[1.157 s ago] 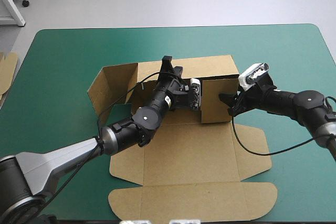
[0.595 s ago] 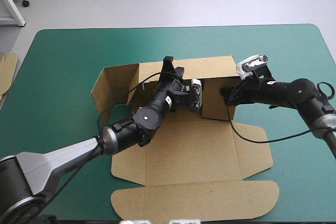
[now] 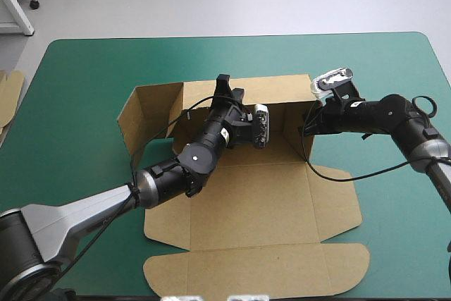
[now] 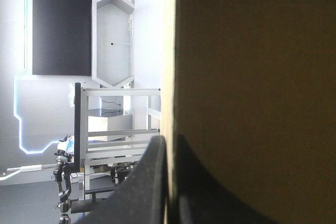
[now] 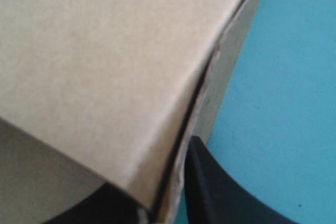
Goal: Fold the box
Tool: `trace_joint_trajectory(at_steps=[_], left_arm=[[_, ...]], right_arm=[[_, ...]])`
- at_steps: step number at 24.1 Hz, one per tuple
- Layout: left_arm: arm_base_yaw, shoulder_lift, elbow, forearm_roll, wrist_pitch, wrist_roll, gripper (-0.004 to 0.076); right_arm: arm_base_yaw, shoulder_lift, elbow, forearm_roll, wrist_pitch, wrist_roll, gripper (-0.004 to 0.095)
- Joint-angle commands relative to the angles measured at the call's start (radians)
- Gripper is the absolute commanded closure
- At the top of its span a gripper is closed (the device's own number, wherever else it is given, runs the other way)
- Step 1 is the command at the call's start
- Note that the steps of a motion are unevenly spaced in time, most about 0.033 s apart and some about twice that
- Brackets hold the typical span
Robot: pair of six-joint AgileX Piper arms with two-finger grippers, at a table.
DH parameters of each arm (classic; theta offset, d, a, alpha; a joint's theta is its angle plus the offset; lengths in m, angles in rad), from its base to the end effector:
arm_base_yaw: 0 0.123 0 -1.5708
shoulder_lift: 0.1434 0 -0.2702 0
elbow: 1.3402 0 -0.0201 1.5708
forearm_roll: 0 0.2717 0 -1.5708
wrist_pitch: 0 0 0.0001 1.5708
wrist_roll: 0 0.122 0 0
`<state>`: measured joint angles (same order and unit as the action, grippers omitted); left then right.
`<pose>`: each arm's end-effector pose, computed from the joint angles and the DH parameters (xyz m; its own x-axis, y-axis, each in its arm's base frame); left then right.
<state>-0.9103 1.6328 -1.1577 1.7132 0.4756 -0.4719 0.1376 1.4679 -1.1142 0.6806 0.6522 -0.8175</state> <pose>0.2999 -0.2958 0.2697 0.3600 0.9194 -0.1583 0.3158 0.0395 0.9480 0.3469 0.0951 0.2597 -0.5959 -0.3095 -0.7411 -0.5513 0.8287 0.0972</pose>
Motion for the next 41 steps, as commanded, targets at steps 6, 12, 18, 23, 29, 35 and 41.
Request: trace_joint_trajectory(at_steps=[6, 12, 18, 23, 29, 35, 41], left_arm=[[-0.007, -0.046, -0.053, 0.05, -0.014, -0.008, 0.0738], [-0.007, -0.046, -0.06, 0.05, -0.025, -0.01, 0.0714], [-0.064, -0.106, -0.06, 0.006, -0.038, -0.01, 0.0478], [-0.128, -0.178, -0.06, -0.22, -0.06, 0.11, 0.0482], [-0.099, -0.249, -0.06, 0.033, -0.04, 0.141, 0.0512], [0.086, -0.296, -0.109, 0.049, -0.14, 0.144, 0.0513], [0.282, -0.312, -0.172, 0.049, -0.163, -0.008, 0.0528]], right_arm=[[0.01, -0.03, -0.033, 0.074, 0.027, -0.009, 0.0938], [0.01, -0.03, -0.033, 0.07, 0.017, 0.054, 0.0938], [0.008, -0.03, -0.09, -0.056, -0.007, 0.237, 0.0937], [-0.025, -0.03, -0.11, -0.164, 0.026, 0.355, 0.0938], [-0.042, -0.03, -0.11, -0.221, 0.052, 0.39, 0.0938], [-0.042, -0.03, -0.11, -0.243, 0.053, 0.394, 0.0938], [-0.042, -0.03, -0.11, -0.268, 0.057, 0.406, 0.0938]])
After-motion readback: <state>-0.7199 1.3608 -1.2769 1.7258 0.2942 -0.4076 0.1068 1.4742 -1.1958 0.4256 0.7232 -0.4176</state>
